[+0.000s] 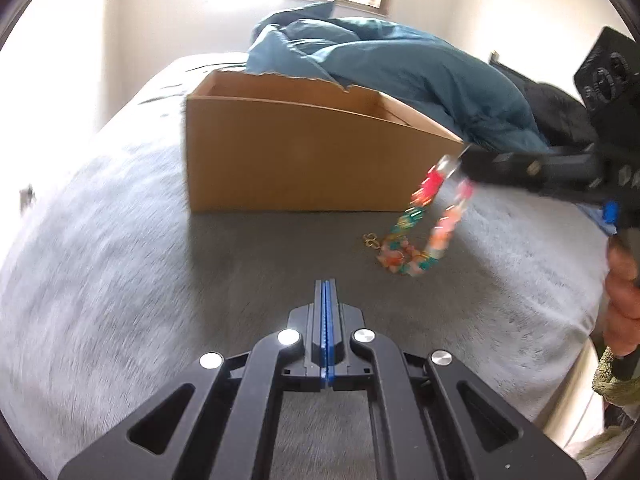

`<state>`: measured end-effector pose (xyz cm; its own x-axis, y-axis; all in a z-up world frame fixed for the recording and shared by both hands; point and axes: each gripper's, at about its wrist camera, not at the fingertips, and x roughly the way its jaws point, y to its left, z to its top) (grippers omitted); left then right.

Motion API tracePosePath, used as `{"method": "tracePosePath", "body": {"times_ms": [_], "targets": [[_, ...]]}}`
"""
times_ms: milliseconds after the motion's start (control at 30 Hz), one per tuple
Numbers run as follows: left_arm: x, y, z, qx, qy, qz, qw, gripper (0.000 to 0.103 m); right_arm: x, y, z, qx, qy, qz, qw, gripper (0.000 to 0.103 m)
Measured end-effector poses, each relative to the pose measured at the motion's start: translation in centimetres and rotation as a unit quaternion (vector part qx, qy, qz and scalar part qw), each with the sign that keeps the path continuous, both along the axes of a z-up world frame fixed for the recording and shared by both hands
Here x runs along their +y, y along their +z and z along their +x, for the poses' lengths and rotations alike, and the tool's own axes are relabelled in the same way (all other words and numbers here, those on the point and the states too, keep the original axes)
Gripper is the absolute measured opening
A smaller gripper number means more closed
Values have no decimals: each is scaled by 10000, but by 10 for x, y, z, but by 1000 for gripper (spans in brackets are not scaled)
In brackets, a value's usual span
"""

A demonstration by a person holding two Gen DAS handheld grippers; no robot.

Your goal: Organize jewelry

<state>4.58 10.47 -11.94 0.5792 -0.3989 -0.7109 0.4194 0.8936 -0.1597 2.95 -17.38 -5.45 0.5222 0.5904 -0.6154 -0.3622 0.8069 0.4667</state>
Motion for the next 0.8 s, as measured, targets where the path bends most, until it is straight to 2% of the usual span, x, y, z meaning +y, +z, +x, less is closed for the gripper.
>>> {"method": "tracePosePath", "body": {"times_ms": [100, 200, 267, 400, 467, 533, 633, 800], "targets": [[16, 5, -7, 63, 129, -196, 9997, 0, -2, 9, -6, 147, 100, 474, 9987, 7], [25, 3, -10, 234, 139, -359, 9990, 0, -18, -5, -11, 514, -52, 848, 9951, 7], [26, -2, -11, 412, 108, -440, 9981, 0, -27, -32, -14, 890, -224, 802, 9926, 7], [19, -14, -8, 755, 20, -561, 9956, 0, -45, -95, -21, 1677, -646, 270, 9833, 9], [13, -17, -6, 856, -31, -617, 9944, 0, -51, -105, -26, 1708, -768, 109, 9822, 9], [6, -20, -4, 928, -110, -656, 9935, 6, -53, -104, -29, 1612, -810, 49, 9836, 21], [-6, -24, -1, 1035, -209, -685, 9921, 11, -50, -99, -33, 1359, -806, -202, 9872, 29], [-26, -31, 7, 1102, -335, -614, 9914, 12, -39, -107, -28, 1102, -760, -713, 9884, 33]]}}
